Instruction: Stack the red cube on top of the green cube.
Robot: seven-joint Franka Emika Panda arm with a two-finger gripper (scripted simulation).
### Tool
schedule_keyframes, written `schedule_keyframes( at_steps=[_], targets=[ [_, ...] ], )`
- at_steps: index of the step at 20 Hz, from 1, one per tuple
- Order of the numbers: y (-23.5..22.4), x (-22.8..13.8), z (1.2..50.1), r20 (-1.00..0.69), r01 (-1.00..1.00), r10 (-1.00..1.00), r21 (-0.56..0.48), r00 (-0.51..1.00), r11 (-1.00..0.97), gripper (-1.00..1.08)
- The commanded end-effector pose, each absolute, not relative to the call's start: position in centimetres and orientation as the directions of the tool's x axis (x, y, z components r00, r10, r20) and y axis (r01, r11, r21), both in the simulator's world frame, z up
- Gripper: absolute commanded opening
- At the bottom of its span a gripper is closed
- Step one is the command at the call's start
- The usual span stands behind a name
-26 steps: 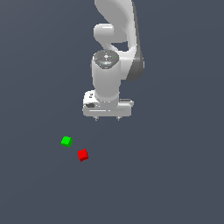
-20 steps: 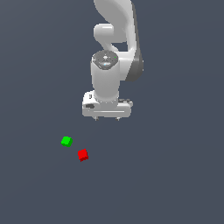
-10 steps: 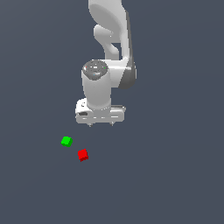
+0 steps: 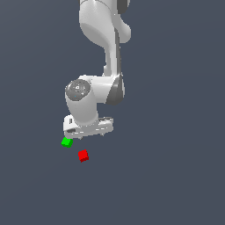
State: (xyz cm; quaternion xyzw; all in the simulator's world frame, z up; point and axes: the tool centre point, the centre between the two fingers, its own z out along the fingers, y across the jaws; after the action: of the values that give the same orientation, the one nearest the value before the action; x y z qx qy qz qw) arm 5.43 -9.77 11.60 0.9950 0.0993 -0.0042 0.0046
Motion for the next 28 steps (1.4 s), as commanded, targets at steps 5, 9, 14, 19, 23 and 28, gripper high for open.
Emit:
schedule_keyframes(
  at_steps=[5, 9, 14, 19, 23, 28],
  targets=[
    [-12.4, 8.3, 9.2, -0.004, 0.278, 0.278, 0.004, 0.961, -0.961, 1.0],
    [-13.4, 9.6, 8.3, -0.002, 0.311, 0.311, 0.002, 0.95, -0.95, 1.0],
    [-14.2, 10.7, 7.5, -0.001, 0.338, 0.338, 0.001, 0.941, -0.941, 1.0],
    [-14.6, 11.3, 7.1, 0.0, 0.352, 0.352, 0.0, 0.936, -0.936, 1.0],
    [-14.6, 11.5, 7.0, 0.0, 0.356, 0.356, 0.0, 0.935, -0.935, 1.0],
    [-14.6, 11.5, 6.6, 0.0, 0.355, 0.355, 0.0, 0.935, -0.935, 1.0]
  ],
)
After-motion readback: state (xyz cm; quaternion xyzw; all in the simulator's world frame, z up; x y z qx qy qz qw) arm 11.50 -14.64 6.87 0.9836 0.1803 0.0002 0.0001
